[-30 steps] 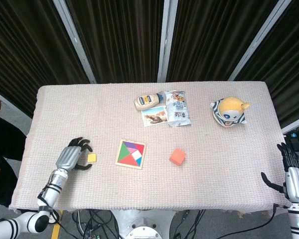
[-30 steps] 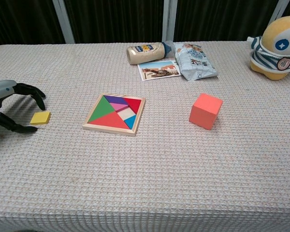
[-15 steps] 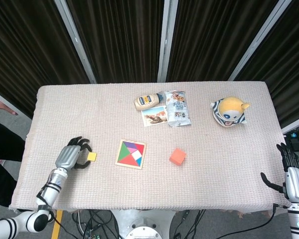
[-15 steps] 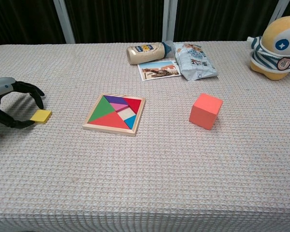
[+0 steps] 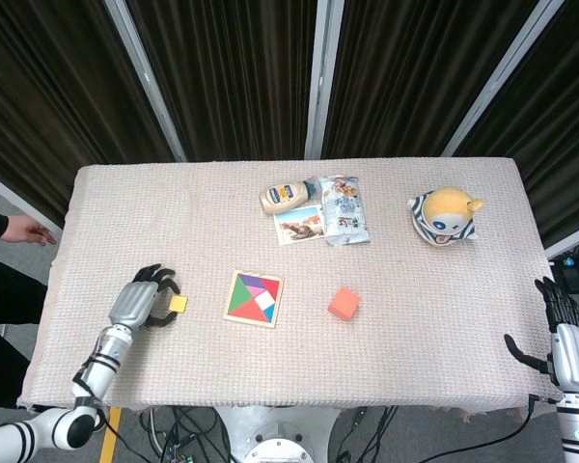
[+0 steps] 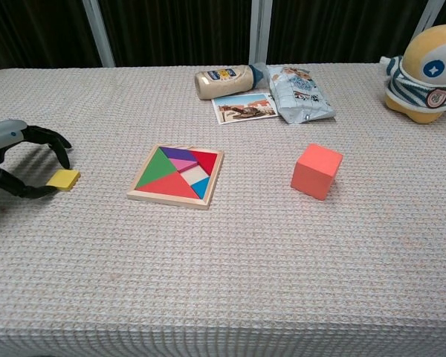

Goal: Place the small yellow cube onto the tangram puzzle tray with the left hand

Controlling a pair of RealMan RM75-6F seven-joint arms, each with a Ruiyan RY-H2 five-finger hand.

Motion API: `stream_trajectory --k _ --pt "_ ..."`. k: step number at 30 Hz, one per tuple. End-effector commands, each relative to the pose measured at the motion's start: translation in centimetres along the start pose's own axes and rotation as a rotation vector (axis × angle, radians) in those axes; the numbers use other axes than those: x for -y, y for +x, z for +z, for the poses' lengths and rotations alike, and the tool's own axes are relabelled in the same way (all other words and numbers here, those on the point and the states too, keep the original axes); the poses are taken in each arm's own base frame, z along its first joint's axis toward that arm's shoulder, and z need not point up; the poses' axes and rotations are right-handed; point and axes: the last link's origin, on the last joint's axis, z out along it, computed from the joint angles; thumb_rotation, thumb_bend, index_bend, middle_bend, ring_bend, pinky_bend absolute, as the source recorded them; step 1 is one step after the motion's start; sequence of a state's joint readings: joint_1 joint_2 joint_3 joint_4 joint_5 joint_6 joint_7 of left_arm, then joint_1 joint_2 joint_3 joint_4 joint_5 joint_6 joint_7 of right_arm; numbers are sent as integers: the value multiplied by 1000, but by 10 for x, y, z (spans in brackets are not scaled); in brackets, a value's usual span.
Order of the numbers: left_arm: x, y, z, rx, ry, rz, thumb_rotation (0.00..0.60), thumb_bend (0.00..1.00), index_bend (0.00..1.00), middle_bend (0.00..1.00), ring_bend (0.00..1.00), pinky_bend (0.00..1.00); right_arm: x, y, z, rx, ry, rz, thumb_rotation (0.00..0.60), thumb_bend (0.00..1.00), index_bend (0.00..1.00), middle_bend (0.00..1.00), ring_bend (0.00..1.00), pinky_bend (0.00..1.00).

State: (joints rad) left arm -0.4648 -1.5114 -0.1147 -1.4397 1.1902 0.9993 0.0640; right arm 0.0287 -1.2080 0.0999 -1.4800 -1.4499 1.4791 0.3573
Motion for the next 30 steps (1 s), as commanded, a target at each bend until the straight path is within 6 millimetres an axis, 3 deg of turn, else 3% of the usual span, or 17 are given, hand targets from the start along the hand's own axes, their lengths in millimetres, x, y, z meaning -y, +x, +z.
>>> stream_trajectory --k 1,21,30 --pt "-1 0 1 0 -6 0 600 292 388 140 0 45 0 0 0 4 0 0 600 176 0 0 0 0" --pt "-2 -6 3 28 -18 1 600 354 427 141 0 41 -2 0 0 9 -5 7 600 176 0 0 0 0" --pt "-18 15 3 -20 -118 16 600 355 432 146 0 43 -2 2 2 5 -4 13 600 176 0 0 0 0"
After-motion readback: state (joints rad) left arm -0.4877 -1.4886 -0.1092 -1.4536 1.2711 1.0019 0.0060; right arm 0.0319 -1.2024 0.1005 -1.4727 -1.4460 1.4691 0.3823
